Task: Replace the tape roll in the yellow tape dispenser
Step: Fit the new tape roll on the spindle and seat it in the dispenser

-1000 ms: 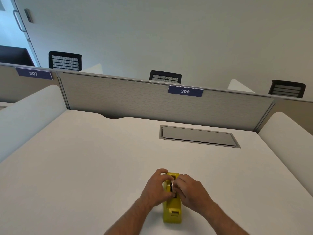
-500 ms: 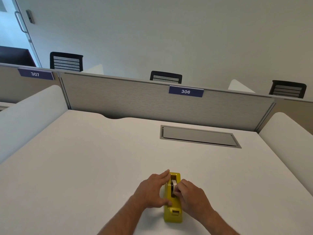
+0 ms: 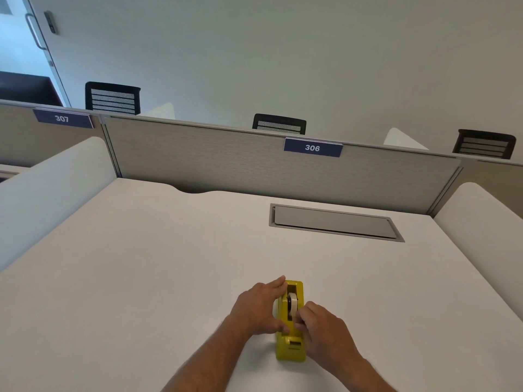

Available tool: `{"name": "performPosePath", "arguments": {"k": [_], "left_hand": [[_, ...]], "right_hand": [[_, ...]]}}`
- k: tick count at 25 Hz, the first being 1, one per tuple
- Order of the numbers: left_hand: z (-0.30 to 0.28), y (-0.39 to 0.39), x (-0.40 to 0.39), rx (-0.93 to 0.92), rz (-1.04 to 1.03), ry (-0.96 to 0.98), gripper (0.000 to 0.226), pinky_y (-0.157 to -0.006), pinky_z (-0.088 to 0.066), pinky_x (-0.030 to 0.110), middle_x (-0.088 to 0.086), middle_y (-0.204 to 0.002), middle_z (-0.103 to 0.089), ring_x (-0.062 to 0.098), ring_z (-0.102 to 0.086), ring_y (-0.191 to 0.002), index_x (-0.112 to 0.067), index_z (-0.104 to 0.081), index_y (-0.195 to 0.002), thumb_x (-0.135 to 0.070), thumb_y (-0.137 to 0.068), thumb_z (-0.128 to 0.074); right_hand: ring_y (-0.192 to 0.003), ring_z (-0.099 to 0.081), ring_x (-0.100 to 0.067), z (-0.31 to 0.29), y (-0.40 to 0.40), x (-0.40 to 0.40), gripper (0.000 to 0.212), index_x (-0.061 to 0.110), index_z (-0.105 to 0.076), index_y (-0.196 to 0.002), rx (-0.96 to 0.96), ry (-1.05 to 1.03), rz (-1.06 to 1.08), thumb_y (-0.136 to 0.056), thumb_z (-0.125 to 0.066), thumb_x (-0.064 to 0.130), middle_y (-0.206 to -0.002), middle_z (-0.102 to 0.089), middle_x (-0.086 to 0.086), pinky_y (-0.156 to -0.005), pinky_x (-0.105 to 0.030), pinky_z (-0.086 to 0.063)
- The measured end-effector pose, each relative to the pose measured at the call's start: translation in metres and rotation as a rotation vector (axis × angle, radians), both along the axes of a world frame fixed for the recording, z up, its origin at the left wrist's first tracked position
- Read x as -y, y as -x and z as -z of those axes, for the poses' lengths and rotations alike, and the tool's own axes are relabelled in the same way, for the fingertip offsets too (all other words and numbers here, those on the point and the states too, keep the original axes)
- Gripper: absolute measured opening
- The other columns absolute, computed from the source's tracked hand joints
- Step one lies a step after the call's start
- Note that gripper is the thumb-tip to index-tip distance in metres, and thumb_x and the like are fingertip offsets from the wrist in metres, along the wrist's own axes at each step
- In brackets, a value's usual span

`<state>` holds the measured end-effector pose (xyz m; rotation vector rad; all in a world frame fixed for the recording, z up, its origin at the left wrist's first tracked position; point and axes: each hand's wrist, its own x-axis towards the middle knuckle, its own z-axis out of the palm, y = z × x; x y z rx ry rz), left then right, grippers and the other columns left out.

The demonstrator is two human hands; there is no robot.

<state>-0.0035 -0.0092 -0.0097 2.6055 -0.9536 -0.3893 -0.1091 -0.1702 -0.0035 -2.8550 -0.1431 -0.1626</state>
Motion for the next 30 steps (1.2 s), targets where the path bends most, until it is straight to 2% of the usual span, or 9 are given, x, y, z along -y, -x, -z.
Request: {"name": "performPosePath", "arguments": {"k": [3,7,9,13,19,23,27,30], "left_hand": [[0.001,0.001,0.0,-0.01,-0.005,-0.002,0.104,-0.113,-0.039,0.041,-0.024,-0.162,-0.008,0.015,-0.029,-0.144,-0.036,-0.015,-0.153,-0.057,-0.072,-0.077],[0.001,0.001,0.001,-0.016,-0.007,-0.003,0.104,-0.113,-0.038,0.042,-0.024,-0.162,-0.007,0.015,-0.029,-0.145,-0.036,-0.015,-0.153,-0.057,-0.072,-0.077],[0.001,0.0,0.001,-0.019,-0.011,0.001,0.105,-0.114,-0.038,0.042,-0.025,-0.161,-0.007,0.015,-0.029,-0.145,-0.035,-0.015,-0.153,-0.057,-0.071,-0.077],[0.003,0.0,0.002,-0.025,-0.018,-0.006,0.105,-0.114,-0.036,0.043,-0.023,-0.162,-0.008,0.016,-0.028,-0.146,-0.035,-0.015,-0.153,-0.058,-0.071,-0.077],[0.003,0.0,0.002,-0.031,-0.019,-0.006,0.105,-0.115,-0.035,0.042,-0.023,-0.162,-0.008,0.016,-0.028,-0.146,-0.035,-0.016,-0.153,-0.058,-0.071,-0.077],[0.003,-0.001,0.002,-0.035,-0.021,-0.001,0.106,-0.115,-0.035,0.042,-0.023,-0.162,-0.008,0.016,-0.028,-0.146,-0.035,-0.016,-0.153,-0.058,-0.07,-0.077],[0.002,-0.001,0.002,-0.04,-0.025,-0.003,0.106,-0.115,-0.035,0.042,-0.023,-0.162,-0.008,0.015,-0.028,-0.146,-0.036,-0.016,-0.153,-0.058,-0.07,-0.077],[0.001,0.0,0.002,-0.031,-0.03,-0.004,0.105,-0.115,-0.036,0.042,-0.023,-0.162,-0.009,0.015,-0.029,-0.146,-0.036,-0.017,-0.153,-0.057,-0.07,-0.078]], "right_hand": [[-0.08,-0.053,-0.011,0.001,0.007,0.0,0.01,0.027,-0.058,-0.095,0.001,-0.025,0.013,-0.095,-0.049,0.032,-0.096,-0.059,0.01,-0.054,-0.011,-0.028],[-0.086,-0.052,-0.011,0.002,0.017,-0.002,0.012,0.028,-0.058,-0.095,0.012,-0.034,0.022,-0.094,-0.047,0.034,-0.098,-0.058,0.012,-0.063,-0.021,-0.044],[-0.087,-0.051,-0.012,0.002,0.022,-0.005,0.012,0.029,-0.058,-0.096,0.018,-0.042,0.021,-0.095,-0.047,0.034,-0.1,-0.058,0.012,-0.065,-0.019,-0.042],[-0.081,-0.046,-0.008,0.007,0.027,-0.009,0.011,0.029,-0.06,-0.093,0.048,-0.06,0.017,-0.093,-0.051,0.036,-0.097,-0.059,0.012,-0.061,-0.014,-0.035],[-0.075,-0.052,-0.008,0.011,0.026,-0.006,0.008,0.03,-0.066,-0.084,0.082,-0.079,0.057,-0.084,-0.063,0.038,-0.083,-0.059,0.014,-0.055,-0.02,-0.047],[-0.068,-0.055,-0.009,0.011,0.028,-0.005,0.007,0.03,-0.07,-0.082,0.101,-0.034,0.035,-0.08,-0.067,0.037,-0.075,-0.058,0.012,-0.049,-0.012,-0.037],[-0.063,-0.054,-0.01,0.011,0.031,-0.005,0.006,0.029,-0.07,-0.079,0.107,0.003,-0.01,-0.078,-0.07,0.035,-0.072,-0.056,0.01,-0.043,-0.018,-0.044],[-0.059,-0.053,-0.01,0.009,0.036,-0.009,0.006,0.029,-0.07,-0.079,0.097,0.04,-0.043,-0.076,-0.07,0.034,-0.071,-0.055,0.01,-0.043,-0.013,-0.039]]}}
